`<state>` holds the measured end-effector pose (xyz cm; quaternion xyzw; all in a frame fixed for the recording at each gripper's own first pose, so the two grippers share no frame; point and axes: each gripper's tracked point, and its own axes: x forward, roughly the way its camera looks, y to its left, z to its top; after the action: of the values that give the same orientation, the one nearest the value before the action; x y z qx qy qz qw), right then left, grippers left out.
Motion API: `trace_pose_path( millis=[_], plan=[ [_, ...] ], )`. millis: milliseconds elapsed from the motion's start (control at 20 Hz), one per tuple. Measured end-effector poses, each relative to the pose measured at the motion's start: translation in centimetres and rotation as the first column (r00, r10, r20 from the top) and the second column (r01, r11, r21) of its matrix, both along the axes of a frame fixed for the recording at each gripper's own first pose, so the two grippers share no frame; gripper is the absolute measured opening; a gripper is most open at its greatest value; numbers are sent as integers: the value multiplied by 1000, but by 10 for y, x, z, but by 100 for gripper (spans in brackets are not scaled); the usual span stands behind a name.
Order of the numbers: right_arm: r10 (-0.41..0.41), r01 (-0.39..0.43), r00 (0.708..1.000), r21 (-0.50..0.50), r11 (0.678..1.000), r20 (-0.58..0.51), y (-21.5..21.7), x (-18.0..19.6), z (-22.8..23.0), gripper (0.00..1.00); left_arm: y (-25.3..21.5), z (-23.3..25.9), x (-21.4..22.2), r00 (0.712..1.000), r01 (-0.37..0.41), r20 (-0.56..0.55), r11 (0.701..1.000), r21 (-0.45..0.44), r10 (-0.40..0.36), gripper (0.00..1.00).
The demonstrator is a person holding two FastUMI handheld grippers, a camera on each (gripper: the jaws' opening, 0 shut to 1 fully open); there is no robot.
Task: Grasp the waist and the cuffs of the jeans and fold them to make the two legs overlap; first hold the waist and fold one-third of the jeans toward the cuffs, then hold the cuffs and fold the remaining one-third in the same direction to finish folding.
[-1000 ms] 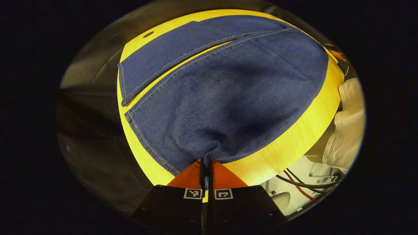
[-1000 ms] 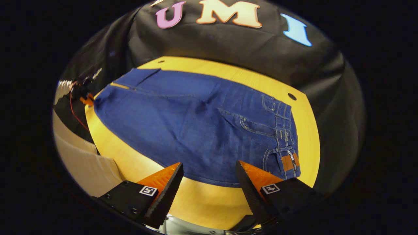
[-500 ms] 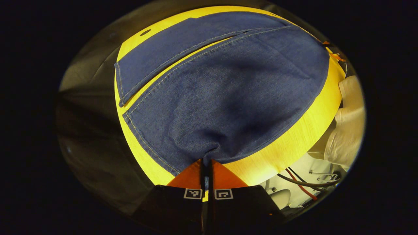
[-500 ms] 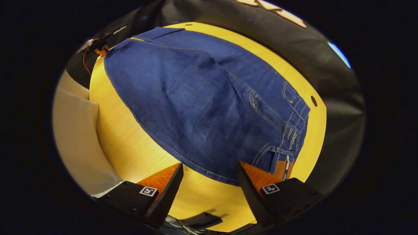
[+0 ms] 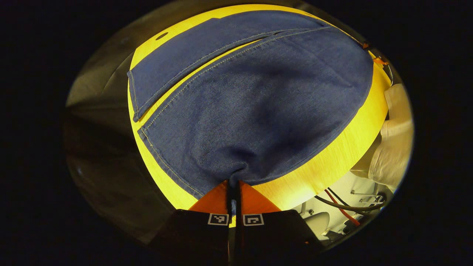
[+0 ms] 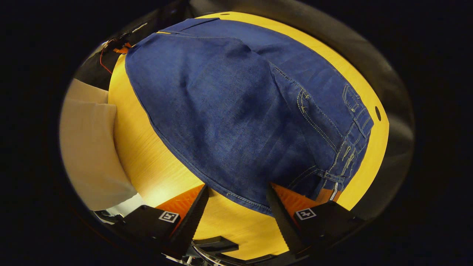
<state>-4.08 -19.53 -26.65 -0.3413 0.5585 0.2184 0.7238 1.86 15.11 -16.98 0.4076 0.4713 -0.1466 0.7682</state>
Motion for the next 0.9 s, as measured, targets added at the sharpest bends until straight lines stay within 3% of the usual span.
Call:
trace_pose_path(
  millis=[250,350,450,500,550,750,800,900],
  plan=[
    [-15,15,1000,0,1000,6,-1,2,1,95,-1,0,0,1000,-1,14,1000,19,1,0],
    [-26,26,1000,4,1000,16,-4,8,5,80,-1,-1,1,1000,-1,15,1000,23,0,0],
    [-19,19,999,1,1000,28,-6,19,6,59,0,-1,1,1000,-7,12,1000,24,6,0],
    [-22,22,999,2,1000,40,-7,23,7,40,0,-1,1,1000,-6,14,1000,26,5,0],
    [-39,39,998,2,999,53,-8,26,9,31,0,-1,1,1000,-6,21,1000,28,5,0],
    [-181,177,979,47,983,93,-5,28,15,16,1,-1,2,996,-37,85,999,-10,38,0],
    [-211,206,971,57,977,108,-7,28,16,8,1,-1,4,993,-56,105,998,-31,59,0],
    [-285,280,947,54,958,150,-13,29,11,2,-1,1,4,976,-96,186,990,-100,114,0]
  ],
)
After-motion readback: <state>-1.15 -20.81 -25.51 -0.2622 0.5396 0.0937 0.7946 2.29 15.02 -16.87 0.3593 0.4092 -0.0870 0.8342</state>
